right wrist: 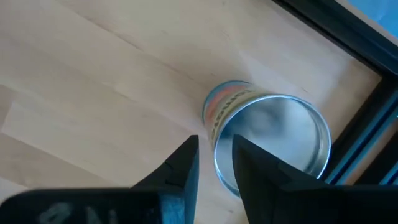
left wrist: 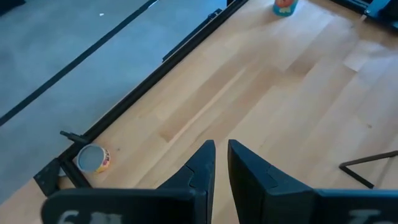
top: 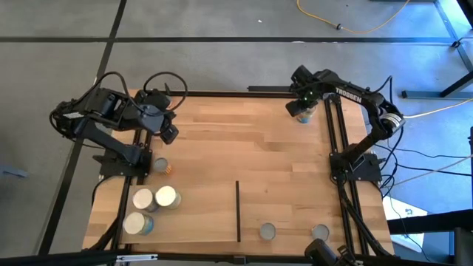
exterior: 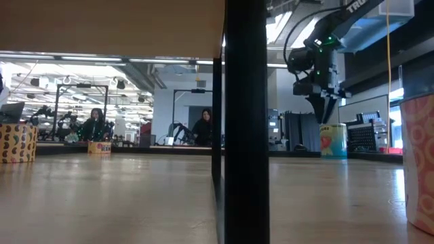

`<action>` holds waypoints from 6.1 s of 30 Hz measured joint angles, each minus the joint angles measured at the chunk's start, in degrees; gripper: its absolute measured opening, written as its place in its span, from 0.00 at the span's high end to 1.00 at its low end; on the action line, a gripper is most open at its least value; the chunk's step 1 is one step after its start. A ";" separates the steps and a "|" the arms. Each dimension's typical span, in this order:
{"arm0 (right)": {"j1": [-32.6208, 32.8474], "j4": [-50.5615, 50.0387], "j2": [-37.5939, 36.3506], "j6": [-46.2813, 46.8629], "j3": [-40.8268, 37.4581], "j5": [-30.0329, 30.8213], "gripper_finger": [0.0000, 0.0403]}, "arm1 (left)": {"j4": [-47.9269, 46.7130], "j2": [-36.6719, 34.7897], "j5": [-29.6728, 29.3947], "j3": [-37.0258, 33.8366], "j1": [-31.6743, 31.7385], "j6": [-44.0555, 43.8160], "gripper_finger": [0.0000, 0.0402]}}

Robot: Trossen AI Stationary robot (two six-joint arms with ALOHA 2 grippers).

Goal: Pick and place cans onto a shelf
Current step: Put the canned tomato on the shelf

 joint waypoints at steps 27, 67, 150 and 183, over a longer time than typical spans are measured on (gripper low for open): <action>-0.22 4.40 -0.28 -1.30 -5.22 3.06 0.99 | 0.00 0.00 0.32 0.00 0.46 0.16 0.91; 29.19 -8.99 1.05 -4.21 24.78 3.60 1.00 | 0.00 0.01 1.81 0.01 0.44 3.20 0.91; 49.40 -2.59 34.84 -43.64 46.40 1.51 0.93 | 0.06 0.39 9.35 0.04 0.44 5.69 0.91; 55.47 -20.80 21.86 -28.76 66.13 11.19 0.93 | 3.07 2.27 20.10 -0.11 0.42 37.75 0.91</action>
